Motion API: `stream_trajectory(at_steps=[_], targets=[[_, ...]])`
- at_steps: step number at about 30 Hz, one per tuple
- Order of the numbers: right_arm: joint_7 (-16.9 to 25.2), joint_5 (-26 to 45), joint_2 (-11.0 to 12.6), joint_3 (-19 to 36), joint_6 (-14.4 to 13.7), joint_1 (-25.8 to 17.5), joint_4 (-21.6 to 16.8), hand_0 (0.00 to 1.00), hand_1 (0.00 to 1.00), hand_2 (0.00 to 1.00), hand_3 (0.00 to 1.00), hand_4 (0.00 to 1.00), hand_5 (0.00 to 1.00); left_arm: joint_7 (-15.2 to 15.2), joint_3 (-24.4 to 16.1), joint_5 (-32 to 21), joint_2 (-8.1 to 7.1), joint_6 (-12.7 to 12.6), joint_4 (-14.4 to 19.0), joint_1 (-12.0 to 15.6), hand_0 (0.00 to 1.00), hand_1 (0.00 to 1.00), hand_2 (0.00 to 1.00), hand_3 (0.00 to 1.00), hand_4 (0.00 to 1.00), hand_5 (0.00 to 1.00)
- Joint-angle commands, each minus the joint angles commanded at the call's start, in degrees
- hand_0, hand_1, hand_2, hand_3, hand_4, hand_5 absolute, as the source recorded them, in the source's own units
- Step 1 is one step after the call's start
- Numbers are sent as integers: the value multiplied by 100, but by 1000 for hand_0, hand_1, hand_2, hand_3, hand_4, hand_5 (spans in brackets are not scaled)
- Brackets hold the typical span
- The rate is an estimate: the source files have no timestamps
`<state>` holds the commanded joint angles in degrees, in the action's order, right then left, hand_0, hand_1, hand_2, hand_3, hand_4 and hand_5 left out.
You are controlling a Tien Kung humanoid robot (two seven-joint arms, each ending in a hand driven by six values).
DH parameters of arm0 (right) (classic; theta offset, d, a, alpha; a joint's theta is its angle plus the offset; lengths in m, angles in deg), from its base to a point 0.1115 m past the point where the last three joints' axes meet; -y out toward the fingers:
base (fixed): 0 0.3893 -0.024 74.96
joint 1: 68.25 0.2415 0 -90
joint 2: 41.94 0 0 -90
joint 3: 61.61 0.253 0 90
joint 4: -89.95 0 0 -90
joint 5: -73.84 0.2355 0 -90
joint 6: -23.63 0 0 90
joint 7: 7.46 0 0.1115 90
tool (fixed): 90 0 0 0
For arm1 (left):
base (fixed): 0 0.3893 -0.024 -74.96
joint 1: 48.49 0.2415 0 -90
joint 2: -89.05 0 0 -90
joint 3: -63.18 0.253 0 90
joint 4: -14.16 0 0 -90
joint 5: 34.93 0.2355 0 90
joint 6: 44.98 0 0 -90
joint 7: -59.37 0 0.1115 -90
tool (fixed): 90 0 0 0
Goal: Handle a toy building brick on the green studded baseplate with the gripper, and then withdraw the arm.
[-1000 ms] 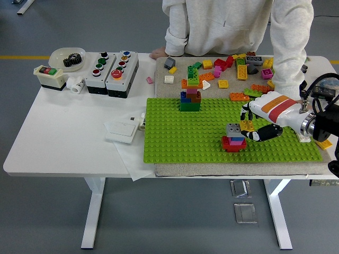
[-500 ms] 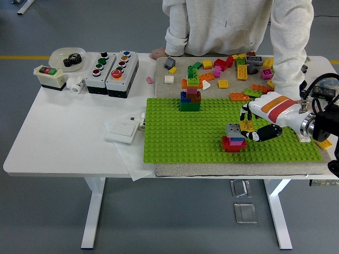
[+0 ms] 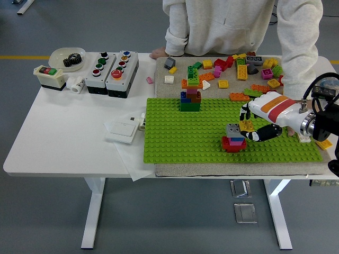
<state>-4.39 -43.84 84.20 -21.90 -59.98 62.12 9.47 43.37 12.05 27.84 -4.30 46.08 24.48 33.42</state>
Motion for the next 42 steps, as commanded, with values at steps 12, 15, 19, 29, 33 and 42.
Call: stream_trajectory(at_steps=[12,15,19,29,33,42], targets=[[9,-2,-17,20,-8,-22,19,439,500,605,586,768,343,-1,17,-7,2,5,0,22,792,731,645,561,587,610],[13,-1,-20,29,-25,-24,32,441,505,631,598,785,345,-1,16,-3,3,5,0,25,794,731,646,562,588,610],[8,-8,-26,47,-57,-30,53,437,504,636,599,783,343,-2,11,8,4,5,0,30,795,732,644,562,588,610],[24,15,-21,82,-55,-29,40,432,506,636,605,794,350,-3,-4,29,6,7,0,23,795,732,644,561,588,610],[17,3,19,105,-35,-43,-60,430,509,642,610,806,350,-2,-20,41,6,5,0,18,794,732,645,562,588,610],[1,4,52,244,46,-74,-195,430,513,653,619,826,365,-1,-38,62,5,4,0,12,794,732,645,561,588,611]])
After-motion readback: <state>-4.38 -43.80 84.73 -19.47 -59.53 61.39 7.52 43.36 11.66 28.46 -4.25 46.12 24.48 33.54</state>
